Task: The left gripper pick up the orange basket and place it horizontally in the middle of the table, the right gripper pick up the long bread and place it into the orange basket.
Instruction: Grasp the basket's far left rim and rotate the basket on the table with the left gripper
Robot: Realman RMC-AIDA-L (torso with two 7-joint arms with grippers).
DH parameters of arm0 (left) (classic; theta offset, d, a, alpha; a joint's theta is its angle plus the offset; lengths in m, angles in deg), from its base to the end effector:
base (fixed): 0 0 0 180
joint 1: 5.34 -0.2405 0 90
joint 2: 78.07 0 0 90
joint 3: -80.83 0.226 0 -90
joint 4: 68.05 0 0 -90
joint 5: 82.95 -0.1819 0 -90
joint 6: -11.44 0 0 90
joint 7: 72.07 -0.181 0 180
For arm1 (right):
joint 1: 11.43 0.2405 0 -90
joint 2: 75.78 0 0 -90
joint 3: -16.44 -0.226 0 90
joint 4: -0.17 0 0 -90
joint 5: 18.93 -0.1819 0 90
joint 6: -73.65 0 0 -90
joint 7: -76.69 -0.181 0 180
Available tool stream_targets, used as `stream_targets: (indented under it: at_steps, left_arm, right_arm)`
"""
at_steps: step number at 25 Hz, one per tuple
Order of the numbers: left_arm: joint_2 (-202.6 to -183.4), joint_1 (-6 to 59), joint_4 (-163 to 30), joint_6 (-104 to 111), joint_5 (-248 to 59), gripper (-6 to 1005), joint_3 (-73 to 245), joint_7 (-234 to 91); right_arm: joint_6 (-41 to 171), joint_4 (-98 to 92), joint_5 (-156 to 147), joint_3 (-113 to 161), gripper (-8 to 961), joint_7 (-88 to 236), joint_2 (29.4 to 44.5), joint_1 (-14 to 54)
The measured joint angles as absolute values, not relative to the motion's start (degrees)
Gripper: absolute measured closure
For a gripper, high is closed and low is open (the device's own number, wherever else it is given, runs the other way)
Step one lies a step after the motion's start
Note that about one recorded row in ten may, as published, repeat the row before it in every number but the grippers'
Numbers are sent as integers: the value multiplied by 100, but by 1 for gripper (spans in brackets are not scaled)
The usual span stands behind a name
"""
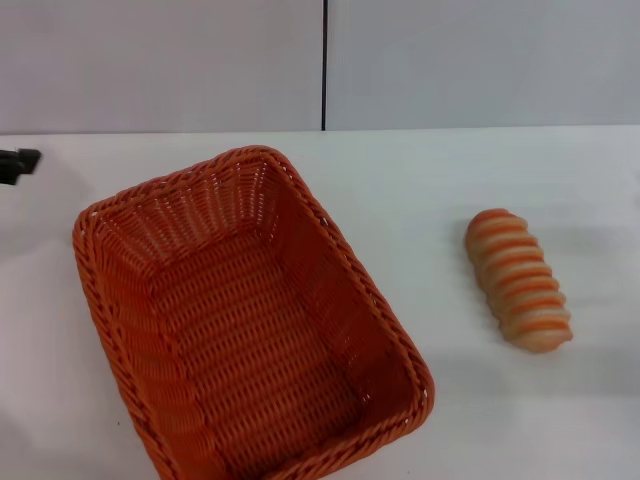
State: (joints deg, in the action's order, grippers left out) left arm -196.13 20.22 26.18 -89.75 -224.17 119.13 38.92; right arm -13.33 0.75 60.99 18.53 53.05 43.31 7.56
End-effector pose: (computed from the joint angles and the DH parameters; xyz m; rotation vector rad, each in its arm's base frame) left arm -0.2246 0.3117 0.1220 -2.4199 -0.6163 0.1328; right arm 0.2976 0.2916 0.0577 -1.4473 0.5478 0.9290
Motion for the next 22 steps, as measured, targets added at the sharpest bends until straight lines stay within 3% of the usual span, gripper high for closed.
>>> stream_targets:
  at_steps: [5, 22]
  left_arm:
    - [-19622, 2426, 2674, -9355, -22730, 176, 12405, 4285]
    - [-19672, 2143, 2301, -8261, -22828, 211, 14428, 4953]
  right_arm:
    - [-1333, 60, 6095, 1855, 315, 5316, 4322, 755]
    - [-1326, 61, 6095, 1856, 315, 5314, 4305, 826]
